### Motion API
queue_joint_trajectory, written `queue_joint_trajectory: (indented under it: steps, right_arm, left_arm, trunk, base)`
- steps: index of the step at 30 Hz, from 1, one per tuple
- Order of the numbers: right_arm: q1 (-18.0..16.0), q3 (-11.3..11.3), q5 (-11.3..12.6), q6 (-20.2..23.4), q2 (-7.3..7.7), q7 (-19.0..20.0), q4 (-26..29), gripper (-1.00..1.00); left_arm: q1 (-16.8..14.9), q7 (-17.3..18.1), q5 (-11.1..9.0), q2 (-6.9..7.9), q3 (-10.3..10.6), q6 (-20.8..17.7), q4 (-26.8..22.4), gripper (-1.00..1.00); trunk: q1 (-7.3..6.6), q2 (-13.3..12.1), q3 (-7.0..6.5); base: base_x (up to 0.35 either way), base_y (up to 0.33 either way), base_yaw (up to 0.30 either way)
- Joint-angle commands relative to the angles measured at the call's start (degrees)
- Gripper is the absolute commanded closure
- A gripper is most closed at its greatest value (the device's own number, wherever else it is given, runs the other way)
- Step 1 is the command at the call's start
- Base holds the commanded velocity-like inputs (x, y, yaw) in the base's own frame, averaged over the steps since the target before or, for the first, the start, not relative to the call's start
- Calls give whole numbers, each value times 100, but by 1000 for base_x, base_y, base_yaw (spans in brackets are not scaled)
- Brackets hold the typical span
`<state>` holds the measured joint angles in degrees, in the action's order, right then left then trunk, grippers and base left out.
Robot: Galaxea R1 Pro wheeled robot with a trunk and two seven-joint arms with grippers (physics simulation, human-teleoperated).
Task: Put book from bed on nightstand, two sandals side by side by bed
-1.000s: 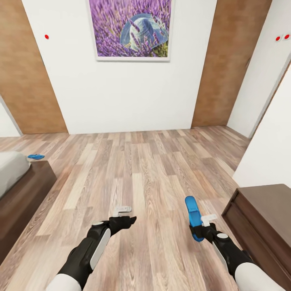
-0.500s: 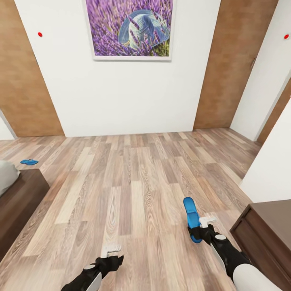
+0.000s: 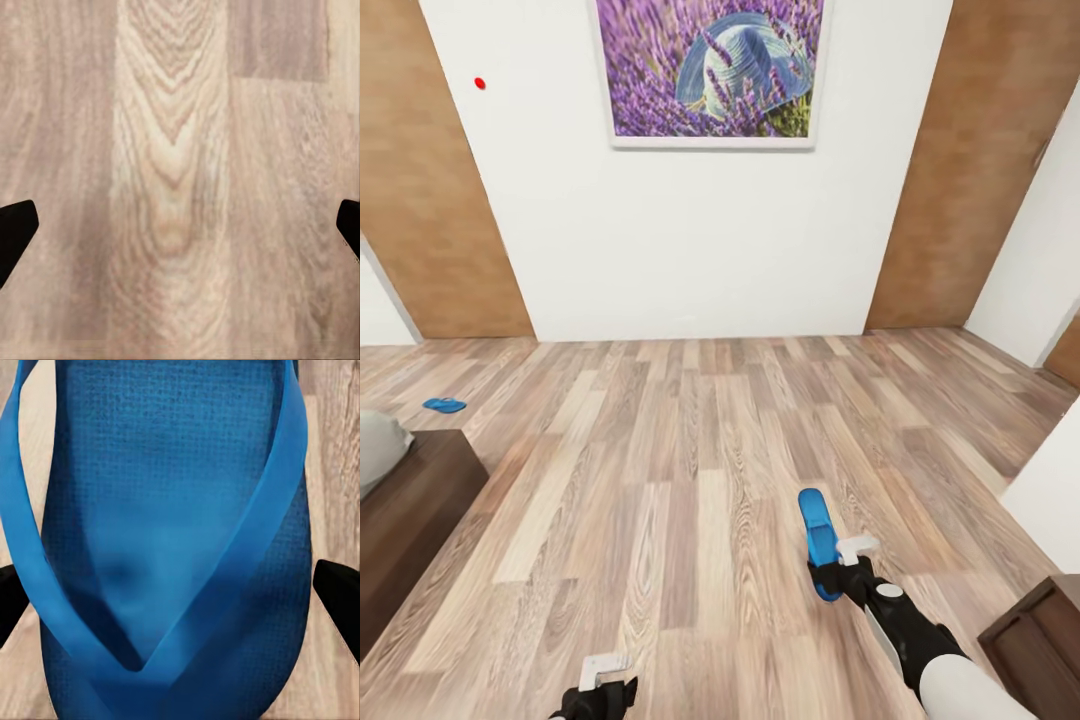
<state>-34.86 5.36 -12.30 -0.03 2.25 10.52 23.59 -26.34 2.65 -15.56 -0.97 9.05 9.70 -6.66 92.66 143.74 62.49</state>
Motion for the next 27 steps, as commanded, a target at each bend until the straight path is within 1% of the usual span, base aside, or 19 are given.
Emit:
queue_joint_trajectory:
  steps: [1, 13, 15, 19, 20, 24, 27]
  right_arm:
    - [1, 52, -49, 2, -4, 57, 7, 100]
    - [0, 45, -61, 5, -5, 78, 6, 100]
    - [0, 45, -66, 4, -5, 80, 6, 100]
    - [3, 38, -74, 3, -5, 80, 6, 100]
    - [4, 32, -75, 3, -5, 79, 6, 100]
    - [5, -95, -78, -1, -5, 86, 6, 100]
    - [5, -119, -72, 2, -5, 86, 6, 100]
  left_arm:
    - [-4, 15, -60, 1, 44, 34, 11, -100]
    - [70, 16, -52, 1, 44, 112, 7, -100]
    - [73, 16, -52, 1, 44, 173, 7, -100]
    - [102, 16, -58, -5, 44, 491, 7, -100]
    - [104, 16, -57, -5, 44, 501, 7, -100]
    - [111, 16, -56, -8, 44, 537, 7, -100]
    - [112, 16, -60, -8, 44, 541, 11, -100]
  trunk:
    - [2, 2, 5]
    - [2, 2, 5]
    - [2, 2, 5]
    - [2, 2, 5]
    - [2, 2, 5]
    - [2, 2, 5]
    - [2, 2, 5]
  base:
    - [334, 0, 161]
    - [334, 0, 23]
    - [335, 0, 1]
    - [335, 0, 0]
    - [335, 0, 0]
    - [335, 0, 0]
    - [335, 0, 34]
